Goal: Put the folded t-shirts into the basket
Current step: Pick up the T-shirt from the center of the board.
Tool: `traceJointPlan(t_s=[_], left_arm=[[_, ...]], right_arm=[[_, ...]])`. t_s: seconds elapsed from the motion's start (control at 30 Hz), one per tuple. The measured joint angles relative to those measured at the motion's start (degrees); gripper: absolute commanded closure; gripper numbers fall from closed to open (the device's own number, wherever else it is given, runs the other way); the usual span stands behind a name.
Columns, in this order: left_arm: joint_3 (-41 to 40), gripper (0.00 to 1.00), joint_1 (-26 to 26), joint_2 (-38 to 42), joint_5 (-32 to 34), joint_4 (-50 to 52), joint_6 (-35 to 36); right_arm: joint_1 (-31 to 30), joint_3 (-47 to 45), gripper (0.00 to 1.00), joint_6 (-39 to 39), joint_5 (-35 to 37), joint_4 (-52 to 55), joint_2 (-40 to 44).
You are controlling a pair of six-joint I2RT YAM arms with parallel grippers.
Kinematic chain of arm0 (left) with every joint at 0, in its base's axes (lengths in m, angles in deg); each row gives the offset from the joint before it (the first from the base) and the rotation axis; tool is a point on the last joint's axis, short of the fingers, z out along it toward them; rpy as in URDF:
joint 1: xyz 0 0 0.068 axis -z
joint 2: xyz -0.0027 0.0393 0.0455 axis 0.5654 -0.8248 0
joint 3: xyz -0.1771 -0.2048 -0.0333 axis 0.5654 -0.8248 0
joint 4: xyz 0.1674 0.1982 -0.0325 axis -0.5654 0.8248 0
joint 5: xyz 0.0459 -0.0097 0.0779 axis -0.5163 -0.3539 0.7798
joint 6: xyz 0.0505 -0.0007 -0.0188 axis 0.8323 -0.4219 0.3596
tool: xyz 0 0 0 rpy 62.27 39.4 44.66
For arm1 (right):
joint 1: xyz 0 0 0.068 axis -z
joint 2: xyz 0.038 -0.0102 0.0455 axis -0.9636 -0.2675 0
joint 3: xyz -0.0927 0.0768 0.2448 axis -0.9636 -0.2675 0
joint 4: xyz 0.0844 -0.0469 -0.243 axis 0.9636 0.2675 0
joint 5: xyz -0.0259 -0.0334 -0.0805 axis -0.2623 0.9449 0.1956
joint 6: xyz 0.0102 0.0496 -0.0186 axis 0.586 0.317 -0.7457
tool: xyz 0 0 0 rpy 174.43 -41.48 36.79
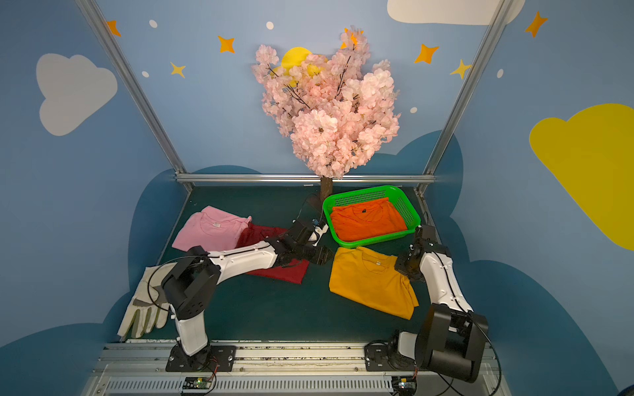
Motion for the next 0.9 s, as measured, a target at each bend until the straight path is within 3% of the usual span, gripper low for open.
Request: traceJointPlan(t_s=[0.2, 0.5, 0.77, 0.9], left_arm=[[0.2, 0.34, 5.7, -5.3, 2.8, -1.7, 2.2], [-3.9, 0.40, 13.6, -5.6, 4.4, -2.8, 4.9], [-16.4, 0.37, 17.6, 4.7, 3.7, -2.9, 3.3], [-15.0, 0.34, 15.3, 6.2, 6.2, 0.6, 1.5]], right_arm=[[-0.2, 0.0, 1.00, -0.1, -0.9, 0.0, 0.3], [-0.3, 0.0, 1.00, -0.3, -2.2, 0.1, 0.7], [-1.9, 0.0, 1.00, 0.3, -3.5, 1.5, 0.8], [-2.9, 0.0, 1.00, 0.8, -3.5, 1.6, 0.7]])
